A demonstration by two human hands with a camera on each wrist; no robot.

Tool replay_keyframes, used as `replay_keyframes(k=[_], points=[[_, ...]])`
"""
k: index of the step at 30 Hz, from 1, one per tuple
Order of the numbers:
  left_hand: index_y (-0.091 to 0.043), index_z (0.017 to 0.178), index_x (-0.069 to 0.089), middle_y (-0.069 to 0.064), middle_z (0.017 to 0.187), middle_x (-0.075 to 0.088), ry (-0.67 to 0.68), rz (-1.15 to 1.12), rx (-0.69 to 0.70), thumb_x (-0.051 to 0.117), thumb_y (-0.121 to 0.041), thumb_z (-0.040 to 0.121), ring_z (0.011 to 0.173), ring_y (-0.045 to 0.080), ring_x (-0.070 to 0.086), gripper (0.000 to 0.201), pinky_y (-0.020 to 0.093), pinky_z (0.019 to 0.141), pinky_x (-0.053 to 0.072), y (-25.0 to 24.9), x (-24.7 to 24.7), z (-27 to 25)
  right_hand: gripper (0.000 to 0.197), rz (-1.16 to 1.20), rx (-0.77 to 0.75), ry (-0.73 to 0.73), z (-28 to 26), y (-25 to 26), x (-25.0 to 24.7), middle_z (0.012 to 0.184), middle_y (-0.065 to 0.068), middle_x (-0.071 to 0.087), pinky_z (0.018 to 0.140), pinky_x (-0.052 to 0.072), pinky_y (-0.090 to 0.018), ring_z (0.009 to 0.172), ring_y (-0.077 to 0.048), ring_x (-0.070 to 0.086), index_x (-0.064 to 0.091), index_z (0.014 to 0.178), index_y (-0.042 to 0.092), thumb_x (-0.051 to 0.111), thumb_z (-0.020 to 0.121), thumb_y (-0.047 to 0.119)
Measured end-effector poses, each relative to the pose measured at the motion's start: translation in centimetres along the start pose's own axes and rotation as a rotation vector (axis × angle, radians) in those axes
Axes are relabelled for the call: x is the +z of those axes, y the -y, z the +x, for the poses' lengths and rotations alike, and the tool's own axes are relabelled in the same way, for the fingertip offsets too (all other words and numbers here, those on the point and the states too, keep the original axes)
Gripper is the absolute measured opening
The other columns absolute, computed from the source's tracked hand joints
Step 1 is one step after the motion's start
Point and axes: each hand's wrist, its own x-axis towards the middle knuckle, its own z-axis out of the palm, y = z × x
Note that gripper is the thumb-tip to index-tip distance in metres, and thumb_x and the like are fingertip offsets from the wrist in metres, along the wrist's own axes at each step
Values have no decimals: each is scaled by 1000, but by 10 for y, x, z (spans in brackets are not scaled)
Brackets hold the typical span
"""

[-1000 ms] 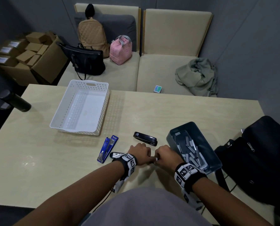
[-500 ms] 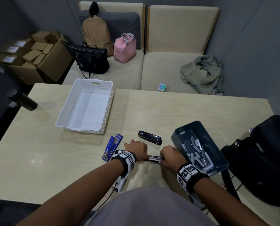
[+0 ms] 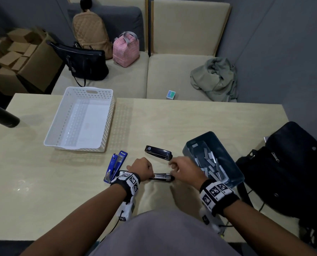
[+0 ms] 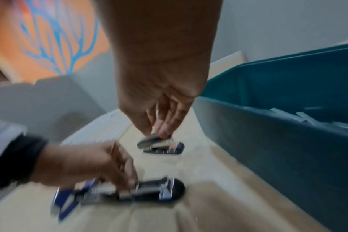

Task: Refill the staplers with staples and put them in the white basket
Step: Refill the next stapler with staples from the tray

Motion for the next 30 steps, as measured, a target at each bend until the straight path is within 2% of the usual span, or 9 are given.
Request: replay_keyframes(k=[3, 6, 11, 13, 19, 22, 25, 28, 30], points=[[-15, 75, 72, 2, 80, 71, 3, 63, 18, 61, -21, 66, 85, 25, 65, 16, 47, 90, 48, -8, 0, -2, 15, 210, -14, -366, -4, -5, -35, 85, 3, 68, 70, 53, -18, 75, -6, 63, 71, 96, 12, 61, 86, 9], [-12, 76, 72, 5, 81, 69, -3, 82, 25, 64, -18, 67, 85, 27, 65, 14, 44, 88, 50, -11, -1, -5, 14, 184, 114, -604, -4, -35, -61, 84, 0, 70, 71, 52, -22, 75, -12, 64, 72, 90, 9, 59, 85, 6], [-11, 79, 74, 5, 78, 65, 3, 87, 28, 66, -17, 70, 85, 27, 62, 13, 41, 87, 50, -15, -4, -7, 15, -65, 429, -49, -4, -98, -55, 80, -8, 70, 72, 54, -30, 79, -25, 67, 65, 64, 15, 70, 77, 14], [-11, 79, 74, 4, 77, 63, 3, 88, 29, 66, -16, 71, 81, 27, 59, 12, 39, 84, 50, -15, -4, -8, 22, -100, 502, 54, -5, -110, -43, 79, -10, 71, 69, 57, -33, 74, -24, 68, 66, 65, 9, 77, 74, 26], [-11, 79, 73, 7, 81, 67, 0, 88, 21, 62, -15, 72, 86, 29, 64, 14, 39, 83, 50, -17, -4, -10, 25, -217, 507, 17, -3, -110, -25, 92, -16, 68, 72, 57, -36, 85, -31, 69, 66, 85, 7, 76, 77, 29], [-11, 80, 72, 8, 85, 69, 3, 78, 19, 60, -17, 71, 85, 29, 64, 16, 41, 84, 52, -18, -4, -9, 13, -172, 517, -10, -2, -108, -26, 85, -14, 65, 68, 55, -34, 78, -31, 66, 61, 73, 11, 66, 81, 19], [-11, 80, 72, 8, 84, 69, 12, 80, 22, 60, -16, 71, 84, 28, 65, 16, 42, 85, 54, -18, -5, -9, 25, -89, 541, -66, -3, -108, -30, 73, -11, 59, 63, 50, -32, 69, -30, 60, 50, 59, 16, 53, 82, 9], [-10, 79, 73, 8, 83, 69, 20, 76, 28, 59, -16, 71, 84, 28, 65, 17, 43, 85, 54, -19, -6, -10, 8, -76, 534, -20, -7, -103, -33, 85, -8, 66, 70, 55, -33, 79, -28, 65, 63, 74, 14, 71, 74, 11], [-10, 79, 73, 8, 84, 70, 18, 80, 30, 59, -15, 71, 84, 29, 65, 17, 42, 84, 54, -19, -6, -10, 22, -137, 532, 5, -8, -101, -30, 92, -10, 67, 74, 57, -35, 85, -29, 67, 67, 87, 10, 80, 70, 17]])
